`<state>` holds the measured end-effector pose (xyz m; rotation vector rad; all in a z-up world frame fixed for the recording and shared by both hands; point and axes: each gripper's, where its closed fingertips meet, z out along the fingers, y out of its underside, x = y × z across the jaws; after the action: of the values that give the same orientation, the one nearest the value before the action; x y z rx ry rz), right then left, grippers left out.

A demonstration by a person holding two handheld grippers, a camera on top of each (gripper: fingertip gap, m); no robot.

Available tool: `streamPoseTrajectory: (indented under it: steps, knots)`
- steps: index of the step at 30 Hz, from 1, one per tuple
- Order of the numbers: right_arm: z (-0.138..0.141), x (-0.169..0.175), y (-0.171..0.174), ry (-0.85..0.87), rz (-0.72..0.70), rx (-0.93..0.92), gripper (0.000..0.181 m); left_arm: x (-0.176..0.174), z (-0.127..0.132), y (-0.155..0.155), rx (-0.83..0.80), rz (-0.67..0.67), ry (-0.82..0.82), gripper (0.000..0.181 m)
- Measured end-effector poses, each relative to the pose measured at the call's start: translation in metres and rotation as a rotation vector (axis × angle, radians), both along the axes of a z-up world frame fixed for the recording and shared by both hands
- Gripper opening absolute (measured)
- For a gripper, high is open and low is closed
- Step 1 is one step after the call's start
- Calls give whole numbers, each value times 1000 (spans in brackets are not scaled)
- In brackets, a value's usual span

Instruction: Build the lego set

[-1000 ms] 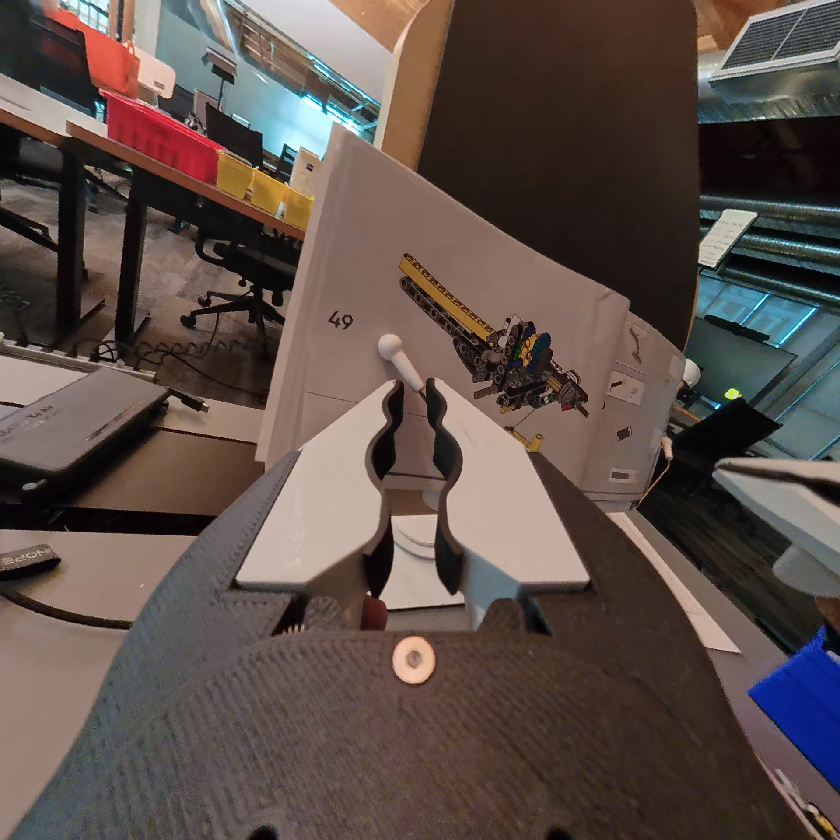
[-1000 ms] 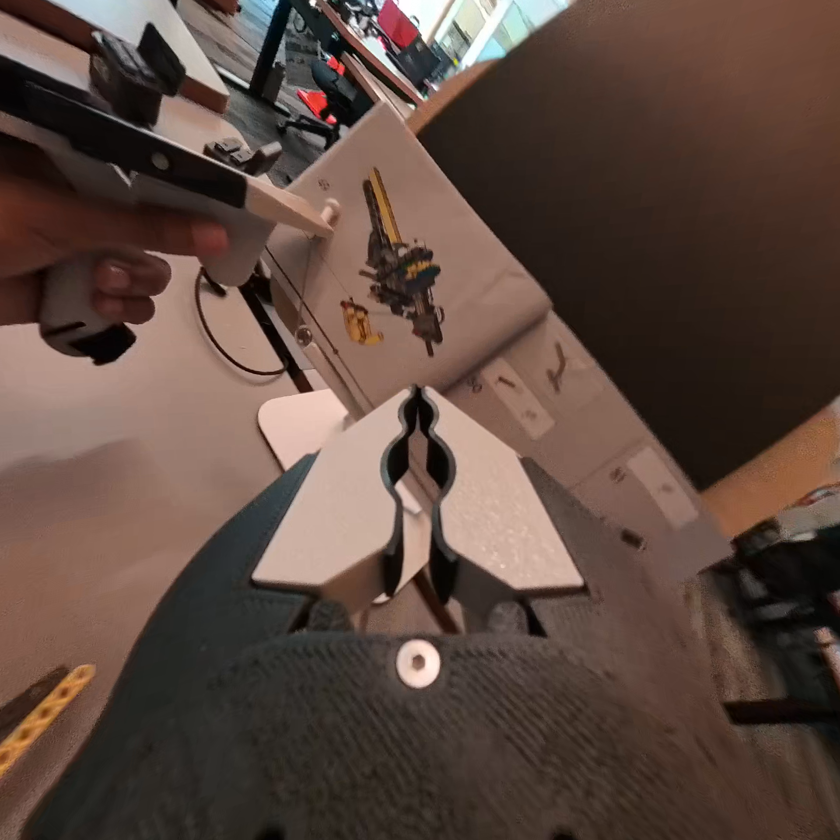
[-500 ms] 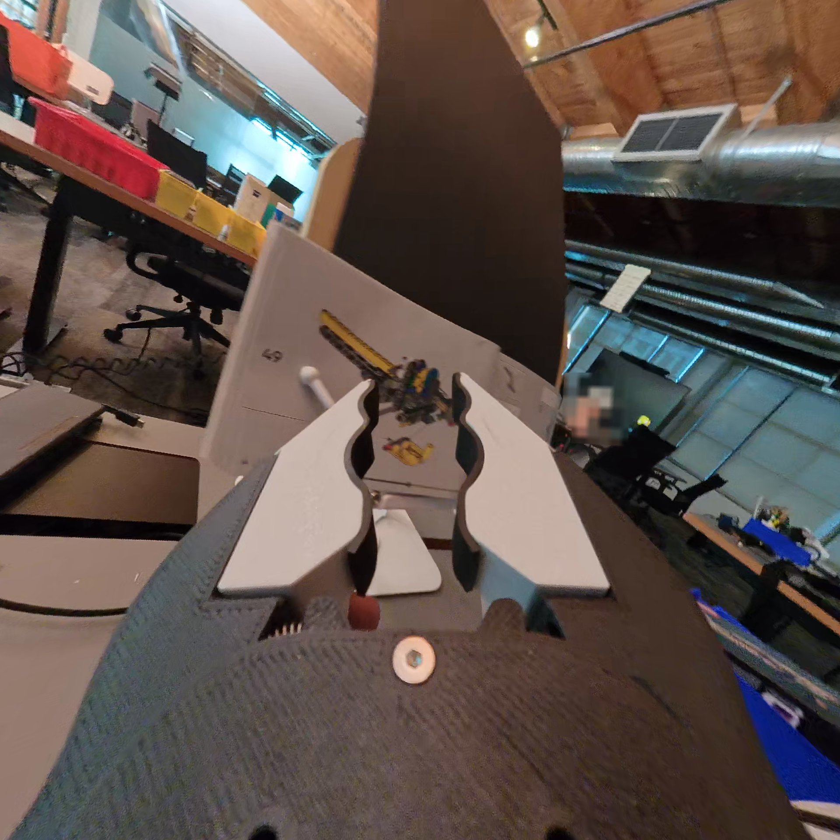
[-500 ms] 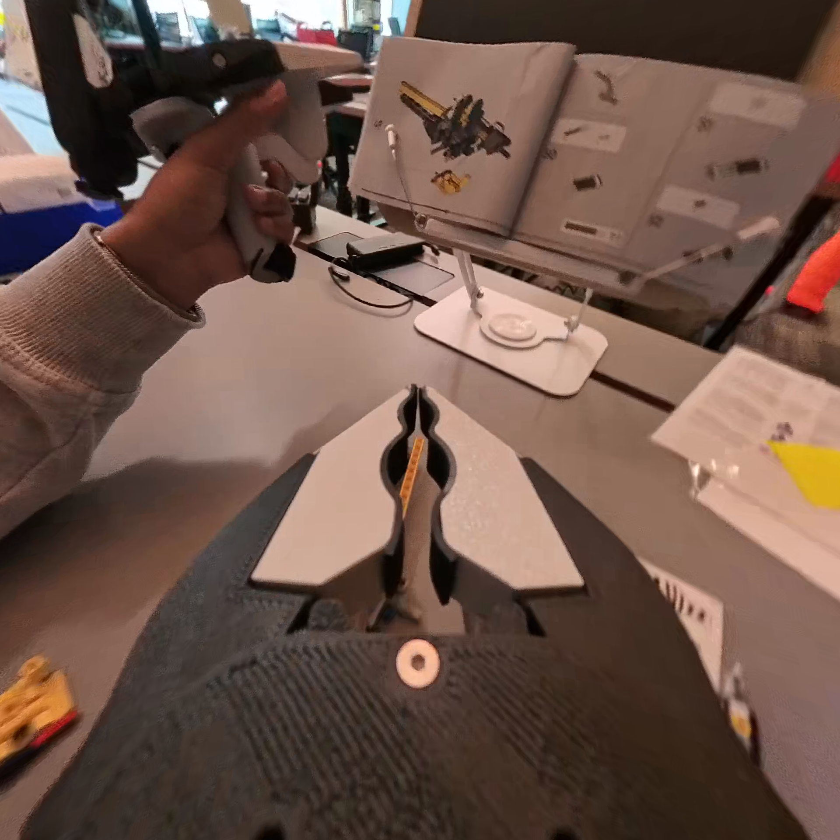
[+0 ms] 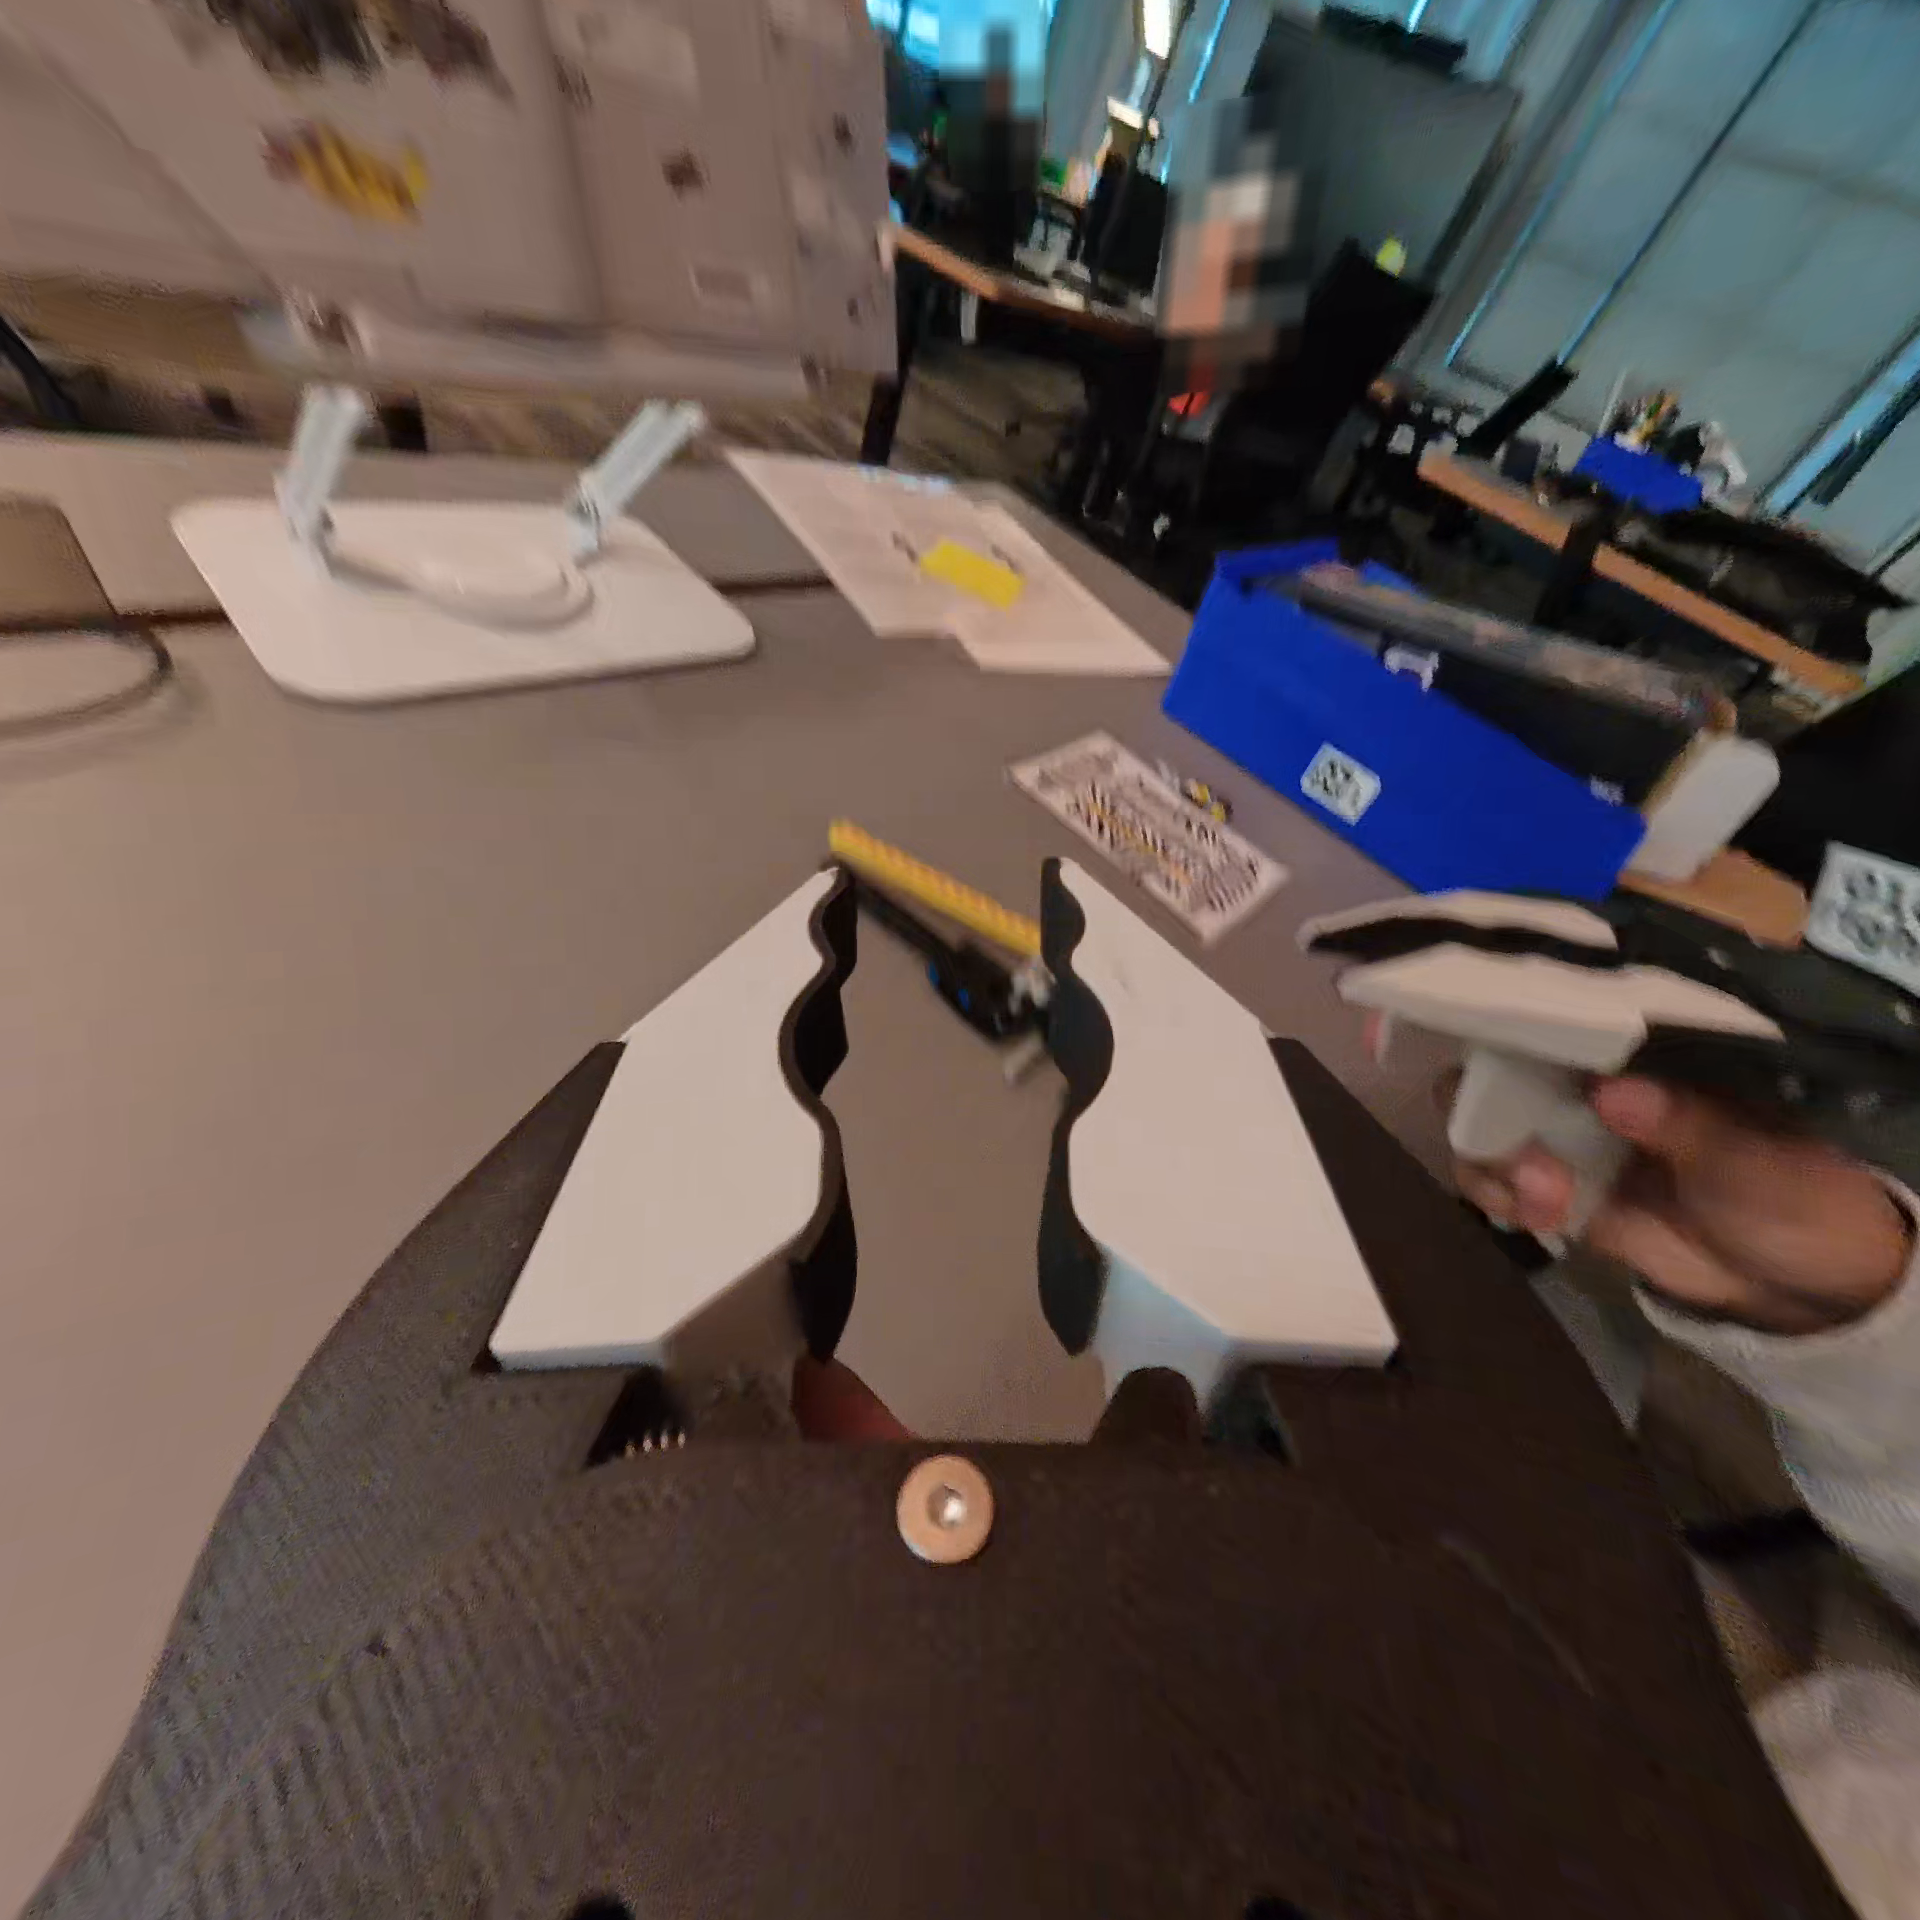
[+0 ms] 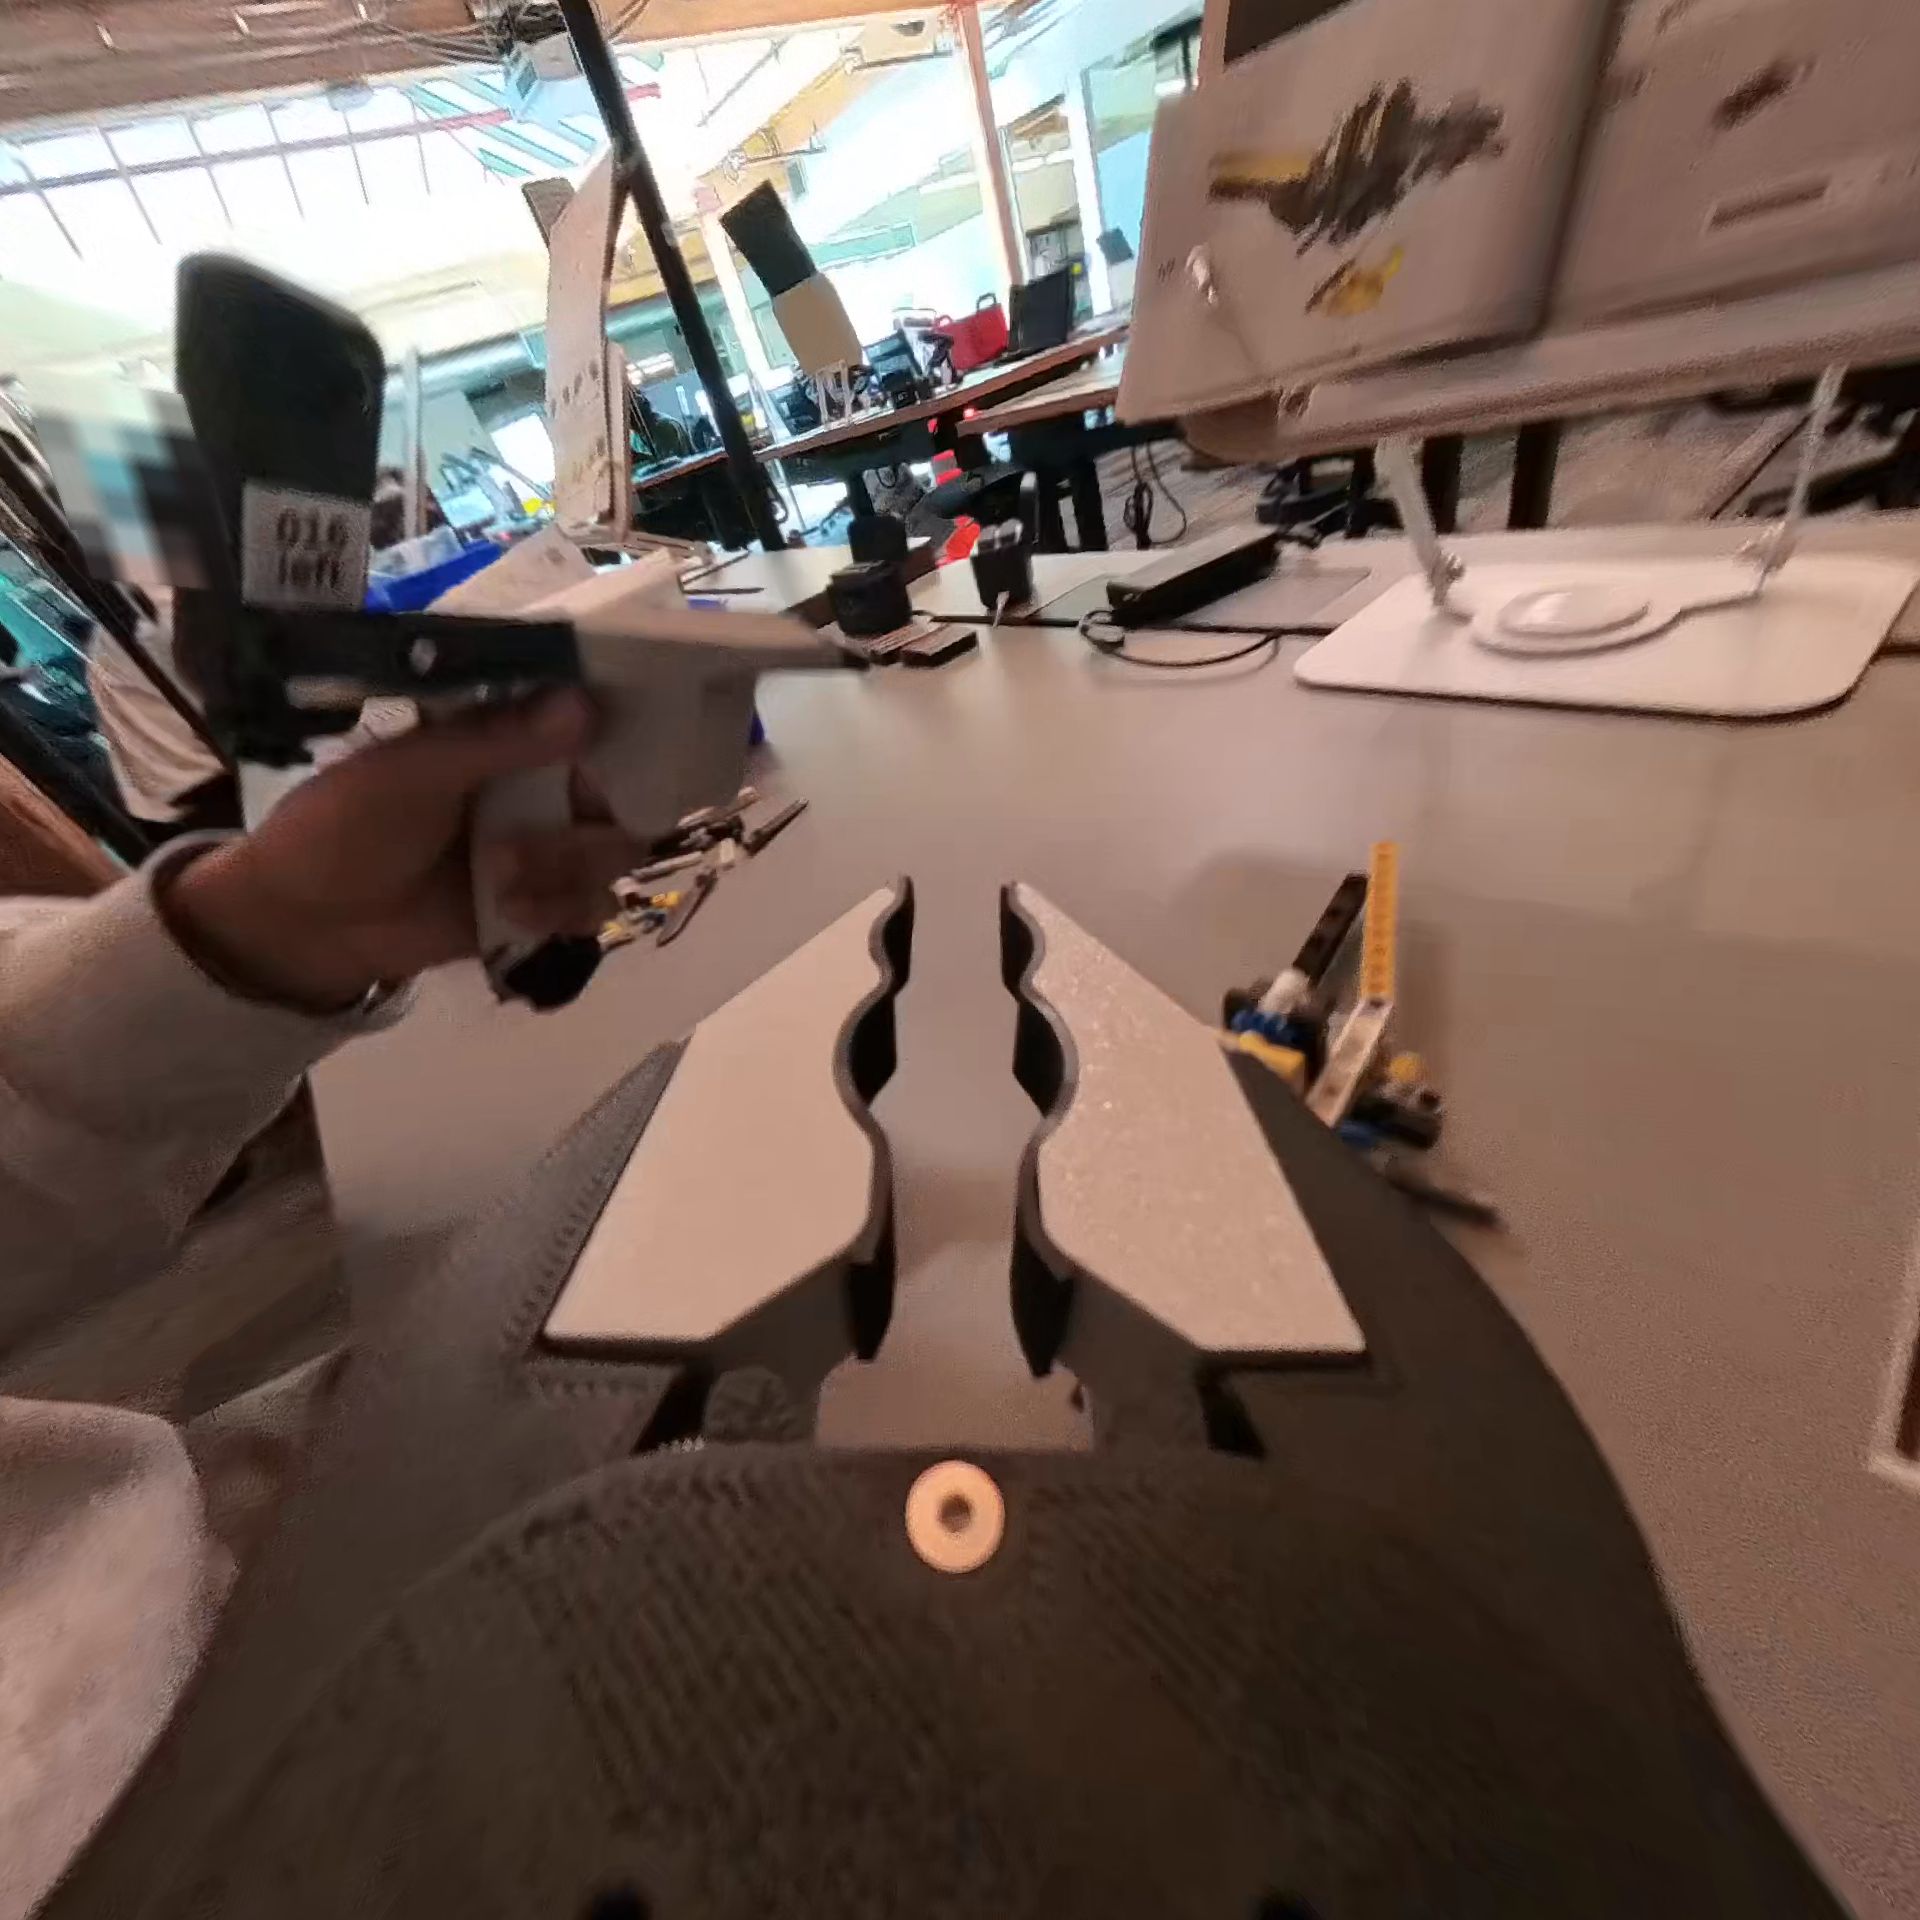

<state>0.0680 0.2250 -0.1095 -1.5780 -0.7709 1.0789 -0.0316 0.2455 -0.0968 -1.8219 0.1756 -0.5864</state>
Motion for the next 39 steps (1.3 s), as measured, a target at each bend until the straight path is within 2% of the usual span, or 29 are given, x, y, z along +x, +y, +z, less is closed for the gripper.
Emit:
streamPoseTrajectory:
  steps: [3,5,7,10,12,14,16,21,27,35,39]
  knots:
    - [-18,3,-10,47,-21,-41,16,7,-36,-40,-38,-30,12,36]
    - [-19,12,-14,105,-56,-66,17,10,-48,-59,-33,-45,-5,36]
    - [-11,13,-20,111,-32,-45,18,12,-54,-72,-2,-54,-51,35]
    - [-17,14,-19,0,-49,32,19,12,-48,-85,41,-44,-201,30]
    - [-22,12,-19,-29,-69,60,17,11,-46,-87,48,-48,-185,26]
    - [-24,6,-24,-34,-53,66,17,8,-57,-84,29,-29,-32,27]
    - [-30,-2,-28,-81,-33,81,18,10,-58,-85,34,-46,32,28]
    - [-36,-7,-28,-142,-35,102,18,4,-59,-82,20,-6,10,27]
    - [-35,-3,-24,-108,-48,65,22,2,-62,-80,1,21,24,28]
    - [-41,-11,-31,-196,-44,145,30,16,-65,-81,58,35,251,34]
    - [-38,-9,-30,-169,-45,133,30,23,-65,-83,99,39,354,36]
